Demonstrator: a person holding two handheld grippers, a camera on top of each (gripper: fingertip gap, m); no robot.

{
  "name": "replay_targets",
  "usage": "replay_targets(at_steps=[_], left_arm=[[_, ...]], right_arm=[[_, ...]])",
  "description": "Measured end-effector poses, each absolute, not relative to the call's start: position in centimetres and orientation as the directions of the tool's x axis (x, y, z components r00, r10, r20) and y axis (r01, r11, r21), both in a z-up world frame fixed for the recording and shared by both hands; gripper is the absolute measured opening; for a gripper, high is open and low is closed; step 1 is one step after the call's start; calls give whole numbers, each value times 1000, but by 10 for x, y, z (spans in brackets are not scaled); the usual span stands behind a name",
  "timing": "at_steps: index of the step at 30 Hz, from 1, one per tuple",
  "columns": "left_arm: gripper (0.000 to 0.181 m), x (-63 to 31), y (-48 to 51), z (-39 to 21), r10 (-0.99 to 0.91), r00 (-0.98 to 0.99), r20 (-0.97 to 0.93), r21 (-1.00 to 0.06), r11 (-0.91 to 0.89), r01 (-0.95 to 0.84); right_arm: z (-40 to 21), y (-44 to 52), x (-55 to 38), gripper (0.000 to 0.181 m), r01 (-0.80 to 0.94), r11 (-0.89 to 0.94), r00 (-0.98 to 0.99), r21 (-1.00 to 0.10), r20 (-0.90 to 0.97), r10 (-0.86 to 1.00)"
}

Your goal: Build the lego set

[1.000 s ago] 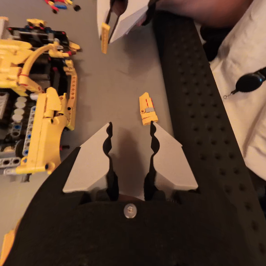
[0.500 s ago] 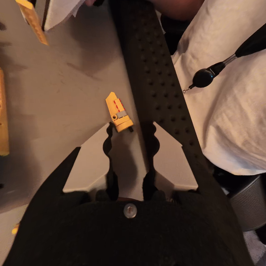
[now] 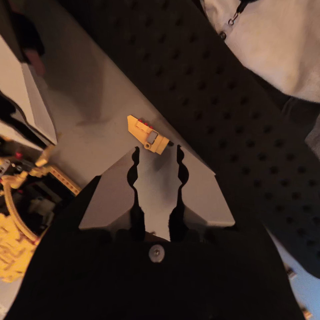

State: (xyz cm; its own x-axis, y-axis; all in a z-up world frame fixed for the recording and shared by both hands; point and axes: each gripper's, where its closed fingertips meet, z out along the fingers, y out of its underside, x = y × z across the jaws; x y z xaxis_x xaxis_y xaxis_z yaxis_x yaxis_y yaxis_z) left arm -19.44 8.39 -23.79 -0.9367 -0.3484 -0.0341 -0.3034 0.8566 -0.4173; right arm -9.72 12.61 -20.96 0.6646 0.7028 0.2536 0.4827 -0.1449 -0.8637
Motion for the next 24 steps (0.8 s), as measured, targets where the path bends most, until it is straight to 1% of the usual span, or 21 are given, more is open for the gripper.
replay_targets(at_steps=[2, 5, 8, 10, 14, 16, 19, 20, 23, 24], left_arm=[[43, -189, 81, -241, -285, -958, -28, -411, 877, -249], [42, -186, 79, -248, -239, -970, 31, -432, 872, -229], [27, -182, 77, -252, -203, -979, 34, -460, 866, -196], [27, -181, 77, -252, -193, -981, 31, -474, 861, -185], [27, -182, 74, -253, -250, -968, 29, -500, 835, -230], [28, -185, 76, -257, -305, -951, 43, -471, 834, -289], [30, -190, 74, -259, -362, -929, 76, -473, 807, -353], [28, -191, 73, -261, -366, -927, 76, -480, 802, -356], [25, -184, 75, -261, -393, -919, 29, -481, 800, -358], [25, -175, 78, -261, -427, -904, -23, -481, 798, -364]], right_arm=[[-211, 126, -96, 6, 482, -151, 667, -863, 250, 701], [-211, 126, -95, 6, 481, -154, 669, -863, 248, 701], [-212, 126, -95, 6, 480, -159, 667, -863, 242, 704], [-211, 126, -95, 6, 477, -159, 668, -865, 239, 705], [-208, 126, -93, 6, 449, -162, 675, -879, 215, 706], [-207, 127, -92, 6, 430, -170, 682, -887, 196, 704], [-206, 128, -90, 6, 402, -193, 696, -895, 161, 700], [-206, 128, -91, 6, 391, -201, 698, -898, 147, 700], [-207, 129, -90, 6, 334, -259, 715, -906, 65, 696], [-207, 130, -89, 6, 306, -285, 724, -908, 27, 689]])
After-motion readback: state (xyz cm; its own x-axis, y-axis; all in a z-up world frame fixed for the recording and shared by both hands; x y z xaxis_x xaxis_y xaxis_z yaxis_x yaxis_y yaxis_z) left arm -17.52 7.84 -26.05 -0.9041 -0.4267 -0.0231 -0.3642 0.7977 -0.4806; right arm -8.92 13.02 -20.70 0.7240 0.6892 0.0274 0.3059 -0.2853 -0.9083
